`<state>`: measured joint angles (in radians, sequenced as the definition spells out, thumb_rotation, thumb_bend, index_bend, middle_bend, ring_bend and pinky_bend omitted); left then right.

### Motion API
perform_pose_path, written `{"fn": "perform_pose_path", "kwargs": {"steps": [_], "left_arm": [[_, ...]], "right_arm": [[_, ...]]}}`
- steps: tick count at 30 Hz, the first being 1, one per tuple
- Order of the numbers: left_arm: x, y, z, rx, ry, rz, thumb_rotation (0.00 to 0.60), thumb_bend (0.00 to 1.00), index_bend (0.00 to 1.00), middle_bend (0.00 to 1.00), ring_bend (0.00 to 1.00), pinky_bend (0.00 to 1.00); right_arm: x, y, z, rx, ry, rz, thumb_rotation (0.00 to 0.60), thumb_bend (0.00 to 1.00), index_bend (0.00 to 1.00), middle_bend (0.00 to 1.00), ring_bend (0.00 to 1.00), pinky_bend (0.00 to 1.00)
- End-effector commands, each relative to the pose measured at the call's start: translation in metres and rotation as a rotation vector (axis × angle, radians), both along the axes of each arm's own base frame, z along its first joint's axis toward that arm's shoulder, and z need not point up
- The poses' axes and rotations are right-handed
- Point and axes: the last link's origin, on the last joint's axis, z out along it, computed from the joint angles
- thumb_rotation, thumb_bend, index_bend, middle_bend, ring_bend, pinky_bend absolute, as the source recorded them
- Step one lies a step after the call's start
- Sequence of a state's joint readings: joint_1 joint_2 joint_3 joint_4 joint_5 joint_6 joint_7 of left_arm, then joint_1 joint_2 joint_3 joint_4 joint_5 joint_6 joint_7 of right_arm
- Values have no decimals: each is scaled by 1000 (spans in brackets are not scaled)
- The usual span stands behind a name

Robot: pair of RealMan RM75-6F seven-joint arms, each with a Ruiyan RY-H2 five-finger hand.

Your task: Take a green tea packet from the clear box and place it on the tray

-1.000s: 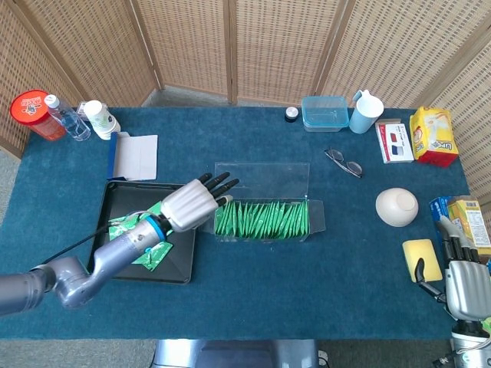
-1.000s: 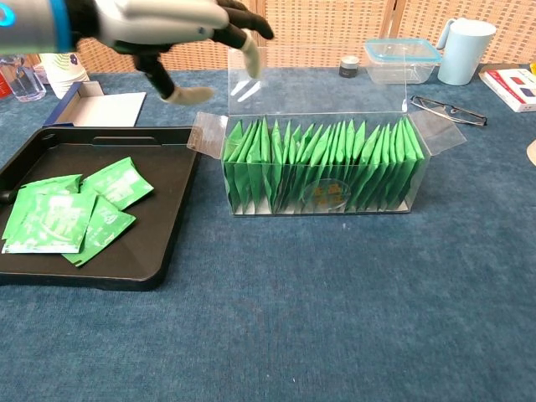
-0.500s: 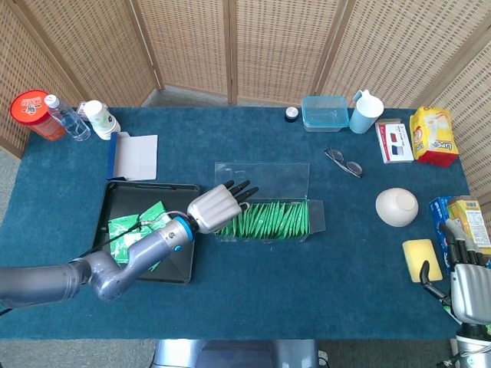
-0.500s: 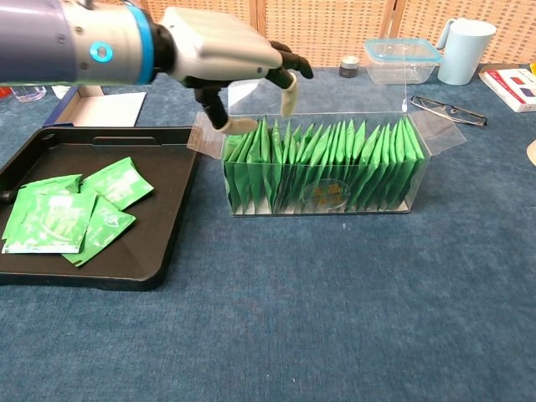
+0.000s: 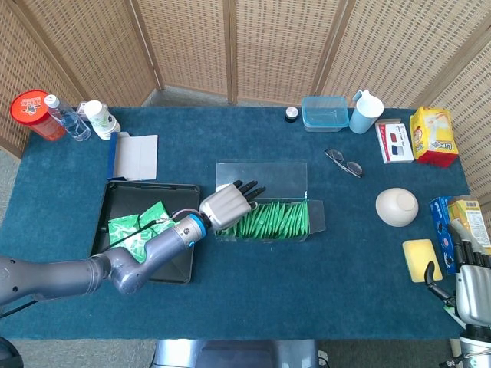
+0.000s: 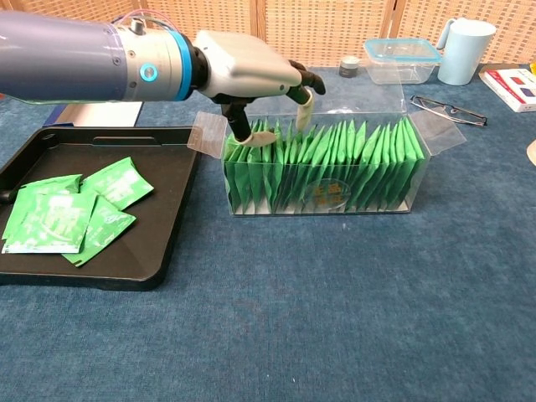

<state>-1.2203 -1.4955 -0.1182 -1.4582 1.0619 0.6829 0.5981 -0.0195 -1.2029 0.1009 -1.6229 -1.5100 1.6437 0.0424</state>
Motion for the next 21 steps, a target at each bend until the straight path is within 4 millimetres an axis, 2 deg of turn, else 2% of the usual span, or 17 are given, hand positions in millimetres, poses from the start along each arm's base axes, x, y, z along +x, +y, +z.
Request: {"fn": "perform_pose_path", "kwargs": {"steps": [1,10,17,21], "left_arm": [[0,1,-2,3,4,1,548,443,282,44,0,201],[7,4,-10,28,-44,2,553,443,338,73,0,201],[12,5,-14,27,-56,-4,556,443,443,101,0,201],[9,5,-14,25,-44,-5,558,443,433,103,0,201]], "right_arm": [[0,0,0,-1,0,0,272,583,0,87,92,166],[-1,0,-1,3,1,-5,273,583,0,87,91,166],[-2,0,-1,4,1,-7,272,583,0,87,92,166],[-2,0,0,1,1,-9,274,583,0,87,92,166]]}}
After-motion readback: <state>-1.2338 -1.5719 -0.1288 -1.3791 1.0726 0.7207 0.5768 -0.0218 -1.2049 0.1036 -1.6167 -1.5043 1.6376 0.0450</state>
